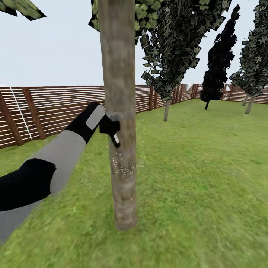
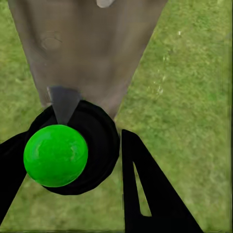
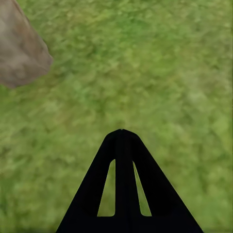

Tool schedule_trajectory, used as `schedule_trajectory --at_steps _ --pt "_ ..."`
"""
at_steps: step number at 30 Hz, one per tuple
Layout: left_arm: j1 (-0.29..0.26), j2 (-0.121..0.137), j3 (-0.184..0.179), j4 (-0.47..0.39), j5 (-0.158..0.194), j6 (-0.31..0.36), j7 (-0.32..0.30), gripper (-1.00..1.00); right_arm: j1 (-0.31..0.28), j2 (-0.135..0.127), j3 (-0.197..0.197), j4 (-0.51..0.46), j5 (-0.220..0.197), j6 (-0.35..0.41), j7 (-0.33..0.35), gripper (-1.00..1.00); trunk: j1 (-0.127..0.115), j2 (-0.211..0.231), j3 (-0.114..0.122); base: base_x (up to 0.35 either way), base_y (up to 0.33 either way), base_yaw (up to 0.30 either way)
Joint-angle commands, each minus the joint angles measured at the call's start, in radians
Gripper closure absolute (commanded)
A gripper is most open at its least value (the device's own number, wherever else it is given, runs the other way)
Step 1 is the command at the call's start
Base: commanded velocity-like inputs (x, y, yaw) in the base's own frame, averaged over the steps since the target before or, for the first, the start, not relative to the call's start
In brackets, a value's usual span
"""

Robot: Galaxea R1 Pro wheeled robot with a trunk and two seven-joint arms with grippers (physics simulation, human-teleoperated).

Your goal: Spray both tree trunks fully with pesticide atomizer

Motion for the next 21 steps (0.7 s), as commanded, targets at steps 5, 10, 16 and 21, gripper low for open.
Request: schedule_trajectory --at_steps 5,10,16,21 --pt "-0.136 -0.033 -0.005 -0.006 0.016 0.001 0.011 1.0 -0.001 0.001 -0.003 0.0 0.001 -0.003 0.002 1.0 0.001 -0.002 -0.002 0.0 0.0 0.0" --pt "-0.124 -0.044 -0.008 0.007 0.036 0.001 0.011 1.0 -0.001 0.001 -0.004 0.0 0.001 -0.003 0.002 1.0 0.001 -0.002 -0.002 0.0 0.0 0.0" --pt "0.102 -0.045 -0.038 -0.091 0.033 0.001 0.008 1.0 -0.001 0.001 -0.004 0.0 0.0 -0.003 0.002 1.0 0.001 -0.002 -0.002 0.0 0.0 0.0" --pt "0.32 -0.036 -0.168 -0.249 0.029 0.001 0.013 1.0 -0.001 0.001 -0.004 0.0 0.0 -0.003 0.002 1.0 0.001 -0.002 -0.002 0.0 0.0 0.0"
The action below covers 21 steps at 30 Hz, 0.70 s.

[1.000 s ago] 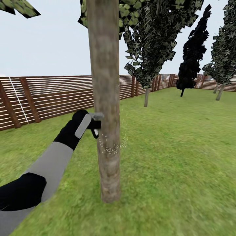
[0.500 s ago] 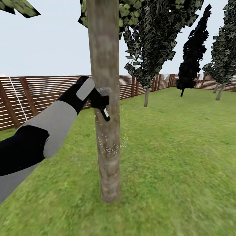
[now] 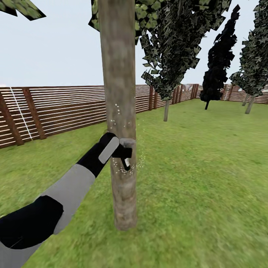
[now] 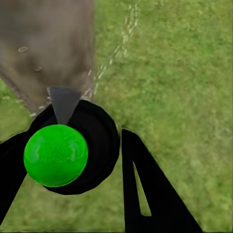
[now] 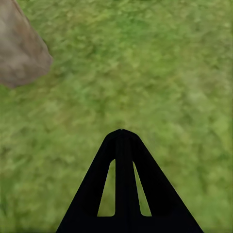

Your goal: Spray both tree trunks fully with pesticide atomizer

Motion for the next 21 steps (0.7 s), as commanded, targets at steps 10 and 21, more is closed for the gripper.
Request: schedule_trajectory --at_steps 10,21 --pt "0.193 0.006 -0.019 -0.036 0.005 0.002 0.014 1.0 -0.001 0.001 -0.005 -0.001 -0.004 -0.003 0.003 1.0 0.001 -0.002 -0.002 0.0 0.0 0.0" --pt "0.358 0.04 -0.008 -0.043 0.012 -0.089 0.014 1.0 -0.001 0.001 -0.005 -0.004 -0.004 -0.003 0.002 1.0 0.001 -0.002 -0.002 0.0 0.094 0.0"
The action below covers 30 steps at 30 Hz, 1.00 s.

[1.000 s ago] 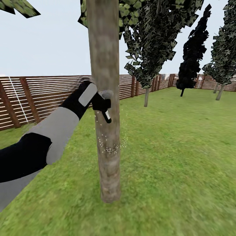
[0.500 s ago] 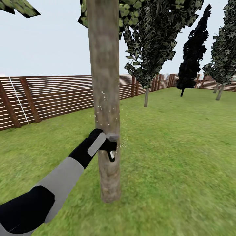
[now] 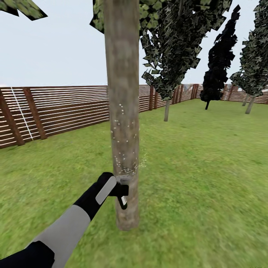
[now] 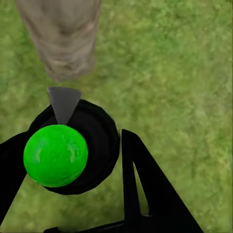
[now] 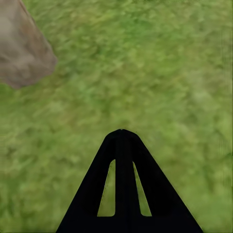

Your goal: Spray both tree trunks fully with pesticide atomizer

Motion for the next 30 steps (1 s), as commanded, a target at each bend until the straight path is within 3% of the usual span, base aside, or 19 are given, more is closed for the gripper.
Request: schedule_trajectory --at_steps 1,6,20,30 --pt "0.009 0.002 -0.002 0.0 0.011 -0.019 0.007 1.0 -0.001 0.001 -0.004 0.0 0.0 -0.003 0.002 1.0 0.001 -0.002 -0.002 0.0 0.307 -0.033" --pt "0.042 0.003 -0.001 0.002 0.013 -0.05 -0.004 1.0 -0.001 0.001 -0.003 0.0 0.0 -0.003 0.003 1.0 0.001 -0.002 -0.002 0.0 0.325 -0.18" --pt "0.061 0.024 -0.003 0.003 0.014 -0.093 -0.008 1.0 -0.001 0.001 -0.006 0.0 0.0 -0.003 0.002 1.0 0.001 -0.002 -0.002 0.116 0.313 -0.237" --pt "0.064 0.025 -0.004 0.003 0.014 -0.103 -0.008 1.0 -0.001 0.001 -0.008 0.0 0.0 -0.003 0.003 1.0 0.001 -0.002 -0.002 -0.047 0.332 -0.225"
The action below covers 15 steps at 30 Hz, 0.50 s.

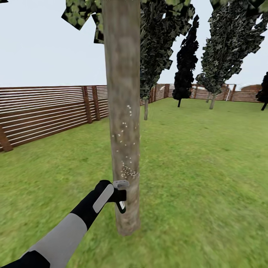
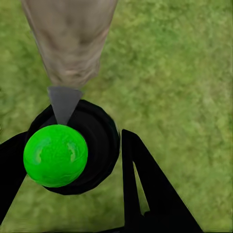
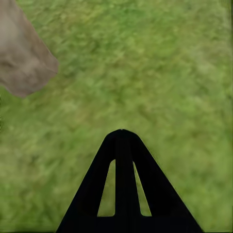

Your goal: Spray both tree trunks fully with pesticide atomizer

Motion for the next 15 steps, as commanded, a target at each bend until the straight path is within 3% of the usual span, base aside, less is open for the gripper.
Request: schedule_trajectory --at_steps 1,15 --pt "-0.001 0.001 -0.002 -0.001 0.011 0.001 0.008 1.0 -0.001 0.001 -0.005 0.0 0.0 -0.003 0.002 1.0 0.0 -0.002 -0.002 -0.105 0.333 -0.225" --pt "-0.001 0.0 -0.004 -0.001 0.001 -0.002 -0.012 1.0 -0.001 0.001 -0.005 0.001 0.0 -0.003 0.002 1.0 0.0 -0.002 -0.002 -0.012 0.334 -0.225"
